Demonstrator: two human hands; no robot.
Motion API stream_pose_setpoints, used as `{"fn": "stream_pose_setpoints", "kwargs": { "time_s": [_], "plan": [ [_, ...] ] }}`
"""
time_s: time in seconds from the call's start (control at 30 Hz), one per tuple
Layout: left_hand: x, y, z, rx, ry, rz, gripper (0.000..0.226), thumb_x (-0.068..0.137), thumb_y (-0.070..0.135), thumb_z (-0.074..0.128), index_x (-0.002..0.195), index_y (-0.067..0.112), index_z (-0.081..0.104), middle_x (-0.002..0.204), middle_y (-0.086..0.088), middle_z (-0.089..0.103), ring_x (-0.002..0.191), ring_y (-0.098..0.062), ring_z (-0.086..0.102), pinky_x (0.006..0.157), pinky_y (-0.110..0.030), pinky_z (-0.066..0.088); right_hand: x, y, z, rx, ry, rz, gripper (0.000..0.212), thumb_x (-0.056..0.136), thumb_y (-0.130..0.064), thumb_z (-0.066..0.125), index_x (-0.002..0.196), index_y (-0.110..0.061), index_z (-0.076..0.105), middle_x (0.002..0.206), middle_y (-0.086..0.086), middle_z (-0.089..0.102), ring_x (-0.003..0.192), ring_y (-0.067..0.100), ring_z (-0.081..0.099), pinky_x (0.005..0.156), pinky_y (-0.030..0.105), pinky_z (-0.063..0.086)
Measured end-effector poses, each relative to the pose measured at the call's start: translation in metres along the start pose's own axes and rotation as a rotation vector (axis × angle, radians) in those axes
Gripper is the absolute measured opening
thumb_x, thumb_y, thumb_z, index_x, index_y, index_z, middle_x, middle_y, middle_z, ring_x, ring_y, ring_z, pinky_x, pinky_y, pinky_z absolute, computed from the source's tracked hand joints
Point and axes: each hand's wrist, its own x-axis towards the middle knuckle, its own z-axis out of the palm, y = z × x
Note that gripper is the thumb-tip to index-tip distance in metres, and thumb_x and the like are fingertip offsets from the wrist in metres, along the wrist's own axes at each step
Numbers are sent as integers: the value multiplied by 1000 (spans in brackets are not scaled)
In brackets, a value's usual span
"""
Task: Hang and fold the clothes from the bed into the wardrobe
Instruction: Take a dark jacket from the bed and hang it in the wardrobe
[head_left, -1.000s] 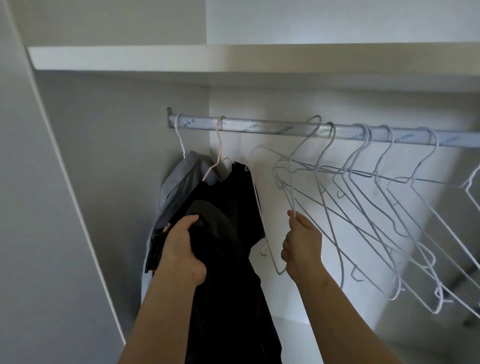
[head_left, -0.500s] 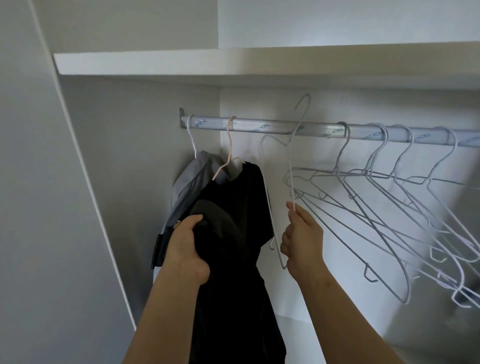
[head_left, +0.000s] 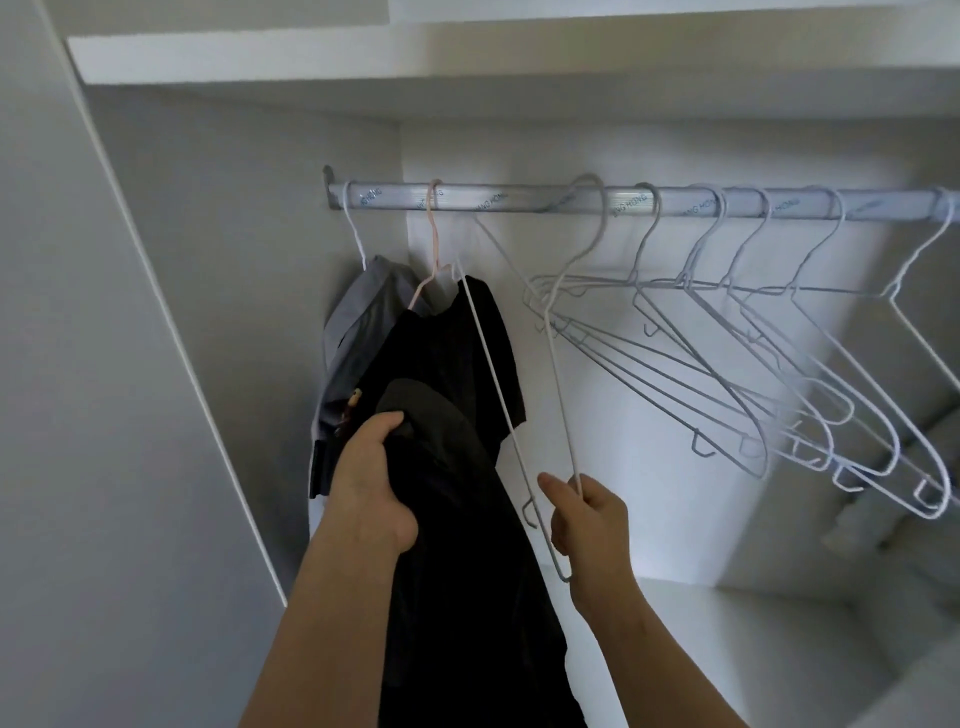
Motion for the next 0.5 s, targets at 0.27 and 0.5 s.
{"fn": "stream_pose_setpoints", "kwargs": {
  "time_s": [0.27,0.5],
  "plan": [
    [-16,-14,-14,79,-34,-34,23,87,29,56,103,15,64,98,-12,66,91,-32,61,69,-39,48,-48,24,-15,-140,18,-29,57,84,-10,62,40,-23,28,41,-8,27,38,6,26,41,16,29],
    [-21,-15,-4,184,-172,21,44,82,57,56,101,20,68,89,-6,72,84,-24,65,61,-33,49,-83,30,-39,-414,-86,-107,61,86,-7,59,33,-23,33,35,-11,24,34,4,25,41,10,22]
  ]
}}
